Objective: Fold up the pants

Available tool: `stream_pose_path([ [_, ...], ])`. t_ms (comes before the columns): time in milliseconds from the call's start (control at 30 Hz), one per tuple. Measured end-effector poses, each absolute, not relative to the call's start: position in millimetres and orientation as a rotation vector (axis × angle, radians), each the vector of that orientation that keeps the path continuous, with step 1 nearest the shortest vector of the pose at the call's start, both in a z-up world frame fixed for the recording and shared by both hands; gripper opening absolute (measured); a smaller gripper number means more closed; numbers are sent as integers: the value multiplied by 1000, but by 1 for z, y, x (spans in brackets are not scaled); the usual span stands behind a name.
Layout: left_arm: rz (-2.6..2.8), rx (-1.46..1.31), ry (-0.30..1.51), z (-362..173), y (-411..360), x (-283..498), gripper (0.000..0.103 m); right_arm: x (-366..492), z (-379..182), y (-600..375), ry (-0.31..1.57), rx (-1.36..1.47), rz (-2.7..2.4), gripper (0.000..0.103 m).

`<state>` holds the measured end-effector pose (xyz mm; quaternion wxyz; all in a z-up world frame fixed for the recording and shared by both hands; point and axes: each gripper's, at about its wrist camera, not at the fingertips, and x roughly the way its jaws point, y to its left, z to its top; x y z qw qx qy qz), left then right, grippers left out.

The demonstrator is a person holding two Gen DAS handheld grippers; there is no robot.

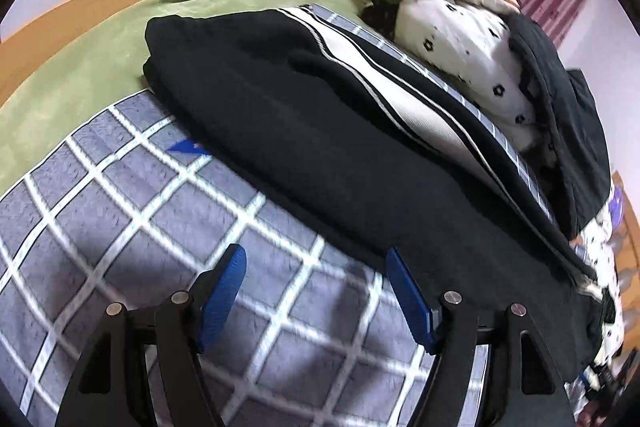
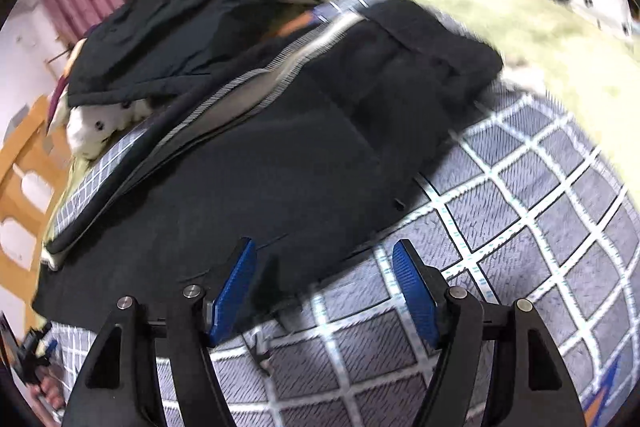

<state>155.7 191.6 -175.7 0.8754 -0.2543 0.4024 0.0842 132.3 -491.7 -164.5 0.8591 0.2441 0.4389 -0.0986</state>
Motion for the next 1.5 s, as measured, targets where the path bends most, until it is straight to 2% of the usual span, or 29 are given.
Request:
stream_pose_path([
  [167,208,-583,820,-181,207,189,69,158,-176,-506,891,538,-232,69],
  [200,213,-592,818,-182,209,195,69,168,-176,-508,888,527,-248,68],
  [233,218,-601,812,-183,212,200,69,173,-176,-510,886,523,-257,61],
  [267,232,-609,804,-183,214,206,65,180,-176,-512,885,514,-274,56],
  [300,249,-608,803,-183,215,211,53,189,-177,-515,894,505,-291,42],
  [333,267,-599,807,-183,216,215,45,197,-178,-520,897,504,-305,30],
  [367,288,-585,813,-183,217,219,32,204,-180,-523,887,518,-304,25],
  [433,278,-569,804,-180,217,223,15,208,-179,-523,869,502,-307,19],
  [500,268,-514,805,-170,210,227,11,208,-170,-518,854,455,-314,16],
  [567,267,-436,789,-151,200,229,11,203,-149,-522,787,482,-298,15],
  [667,213,-469,747,-114,195,216,11,195,-124,-529,746,532,-264,14],
  [767,159,-463,732,-87,185,183,11,175,-102,-532,740,491,-258,14],
  [867,134,-399,744,-81,170,140,11,143,-85,-539,750,422,-263,14],
  [1000,130,-383,807,-108,159,85,11,96,-86,-559,799,408,-263,14],
  [1133,172,-341,865,-148,158,71,12,82,-119,-569,891,438,-258,17],
  [1167,179,-341,886,-156,159,73,15,78,-127,-571,904,457,-256,17],
  [1233,193,-349,920,-161,161,73,28,71,-134,-574,911,478,-245,22],
  [1267,204,-352,923,-162,162,70,43,64,-130,-575,894,475,-233,23],
  [1300,213,-364,910,-161,166,65,52,59,-127,-577,881,470,-225,30],
  [1333,214,-375,898,-160,168,62,68,54,-124,-579,873,466,-225,41],
  [1400,219,-408,876,-162,175,54,70,48,-120,-586,846,478,-238,45],
  [1433,225,-423,872,-163,177,51,70,48,-120,-590,835,487,-248,57],
  [1500,224,-436,865,-164,179,48,70,53,-122,-596,812,497,-289,72],
])
